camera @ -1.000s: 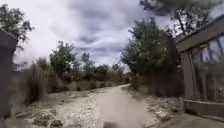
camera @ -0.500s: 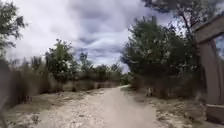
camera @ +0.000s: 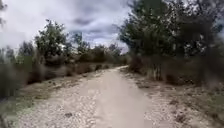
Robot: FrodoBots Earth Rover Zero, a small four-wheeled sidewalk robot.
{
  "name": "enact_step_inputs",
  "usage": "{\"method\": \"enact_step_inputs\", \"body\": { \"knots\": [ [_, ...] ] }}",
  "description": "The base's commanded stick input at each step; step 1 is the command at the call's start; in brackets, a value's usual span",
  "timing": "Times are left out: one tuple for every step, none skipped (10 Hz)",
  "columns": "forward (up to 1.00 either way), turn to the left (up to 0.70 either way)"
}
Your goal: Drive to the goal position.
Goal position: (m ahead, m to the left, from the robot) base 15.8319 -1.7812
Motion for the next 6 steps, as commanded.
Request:
{"method": "enact_step_inputs", "body": {
  "knots": [
    [0.85,0.00],
    [0.85,0.00],
    [0.85,0.00],
    [0.85,0.00],
    [0.85,0.00],
    [0.85,0.00]
  ]
}}
